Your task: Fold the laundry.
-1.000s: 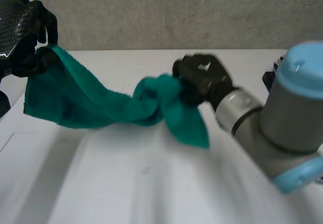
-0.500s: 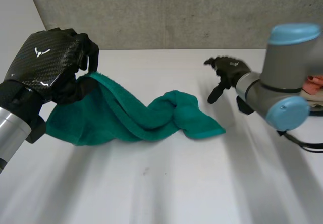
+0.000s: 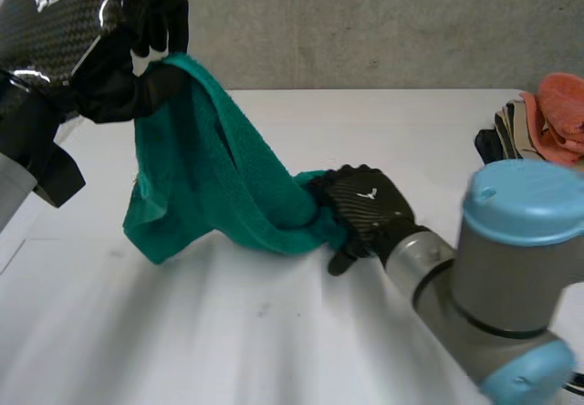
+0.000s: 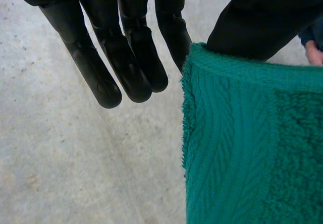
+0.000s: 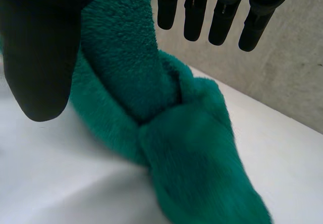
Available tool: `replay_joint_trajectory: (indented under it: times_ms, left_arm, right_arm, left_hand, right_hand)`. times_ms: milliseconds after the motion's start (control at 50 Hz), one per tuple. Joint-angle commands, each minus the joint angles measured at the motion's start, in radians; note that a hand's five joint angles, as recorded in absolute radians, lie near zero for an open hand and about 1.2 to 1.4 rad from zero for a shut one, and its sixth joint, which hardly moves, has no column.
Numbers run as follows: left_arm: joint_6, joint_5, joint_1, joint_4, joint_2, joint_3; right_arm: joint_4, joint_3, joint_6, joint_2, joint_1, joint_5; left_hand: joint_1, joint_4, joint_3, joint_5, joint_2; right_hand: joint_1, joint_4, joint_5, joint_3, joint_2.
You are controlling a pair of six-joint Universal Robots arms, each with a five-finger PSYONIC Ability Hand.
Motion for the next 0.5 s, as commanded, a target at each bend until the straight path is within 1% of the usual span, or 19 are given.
replay_joint_trajectory:
  times_ms: [20, 40, 80, 100, 120, 160, 220, 280, 300, 340, 360, 400, 440, 460, 500]
  left_arm:
    - [-0.007, -0.003, -0.032, -0.005, 0.003, 0.029]
    - [-0.007, -0.003, -0.032, -0.005, 0.004, 0.031]
    - [-0.008, -0.004, -0.032, -0.007, 0.007, 0.029]
    - [-0.008, -0.006, -0.032, -0.007, 0.009, 0.028]
    - [-0.007, -0.016, -0.032, -0.005, 0.012, 0.023]
    - [-0.005, -0.032, -0.032, -0.004, 0.018, 0.017]
    - [0.007, -0.064, -0.028, -0.005, 0.017, 0.008]
    - [0.024, -0.084, -0.015, -0.004, 0.014, -0.028]
    - [0.03, -0.084, -0.011, -0.002, 0.014, -0.035]
    - [0.068, -0.079, 0.023, -0.005, 0.006, -0.064]
    - [0.09, -0.078, 0.04, -0.008, 0.001, -0.077]
    - [0.147, -0.076, 0.073, -0.016, -0.017, -0.11]
    - [0.19, -0.075, 0.08, -0.019, -0.048, -0.13]
    - [0.232, -0.073, 0.084, -0.016, -0.096, -0.15]
    - [0.268, -0.07, 0.084, -0.015, -0.155, -0.163]
  right_arm:
    - [-0.061, -0.159, 0.099, 0.175, 0.052, 0.007]
    - [-0.061, -0.197, 0.107, 0.212, 0.058, 0.006]
    - [-0.061, -0.226, 0.107, 0.237, 0.059, 0.004]
    - [-0.06, -0.251, 0.108, 0.249, 0.059, 0.006]
    - [-0.06, -0.26, 0.108, 0.251, 0.058, 0.007]
    - [-0.06, -0.262, 0.108, 0.239, 0.047, 0.012]
    - [-0.055, -0.25, 0.093, 0.211, 0.043, 0.013]
    - [-0.01, -0.221, 0.032, 0.084, 0.027, 0.003]
    - [0.054, -0.205, -0.038, 0.003, 0.0, -0.002]
    - [0.127, -0.191, -0.126, -0.074, -0.057, -0.014]
    - [0.194, -0.191, -0.211, -0.132, -0.112, -0.032]
    - [0.244, -0.207, -0.273, -0.157, -0.152, -0.046]
    - [0.319, -0.223, -0.376, -0.18, -0.195, -0.077]
    - [0.342, -0.233, -0.402, -0.185, -0.201, -0.082]
    - [0.391, -0.256, -0.444, -0.183, -0.206, -0.088]
  left_hand:
    - [0.222, 0.195, 0.202, 0.247, 0.198]
    - [0.222, 0.195, 0.202, 0.247, 0.198]
    - [0.222, 0.195, 0.202, 0.247, 0.198]
    - [0.222, 0.195, 0.202, 0.247, 0.198]
    - [0.222, 0.195, 0.202, 0.247, 0.198]
    - [0.222, 0.195, 0.202, 0.247, 0.198]
    - [0.222, 0.195, 0.202, 0.247, 0.198]
    - [0.222, 0.195, 0.202, 0.247, 0.198]
    - [0.222, 0.195, 0.202, 0.247, 0.198]
    - [0.222, 0.195, 0.202, 0.247, 0.198]
    - [0.222, 0.195, 0.202, 0.247, 0.198]
    - [0.222, 0.195, 0.202, 0.247, 0.198]
    - [0.222, 0.195, 0.202, 0.247, 0.198]
    - [0.222, 0.195, 0.202, 0.247, 0.198]
    - [0.222, 0.195, 0.202, 0.247, 0.198]
  right_hand:
    - [0.095, 0.087, 0.099, 0.086, 0.09]
    - [0.153, 0.146, 0.157, 0.144, 0.148]
    - [0.3, 0.292, 0.304, 0.291, 0.295]
    - [0.574, 0.566, 0.578, 0.565, 0.569]
    - [0.797, 0.79, 0.801, 0.788, 0.792]
    - [1.094, 1.086, 1.098, 1.084, 1.089]
    - [1.095, 1.087, 1.099, 1.086, 1.09]
    - [1.095, 1.087, 1.099, 1.086, 1.09]
    - [1.095, 1.087, 1.099, 1.086, 1.09]
    - [1.095, 1.087, 1.099, 1.086, 1.09]
    - [1.095, 1.087, 1.099, 1.086, 1.09]
    - [1.095, 1.087, 1.099, 1.086, 1.09]
    - [1.095, 1.087, 1.099, 1.086, 1.09]
    - [1.095, 1.087, 1.099, 1.086, 1.09]
    - [1.095, 1.087, 1.099, 1.086, 1.09]
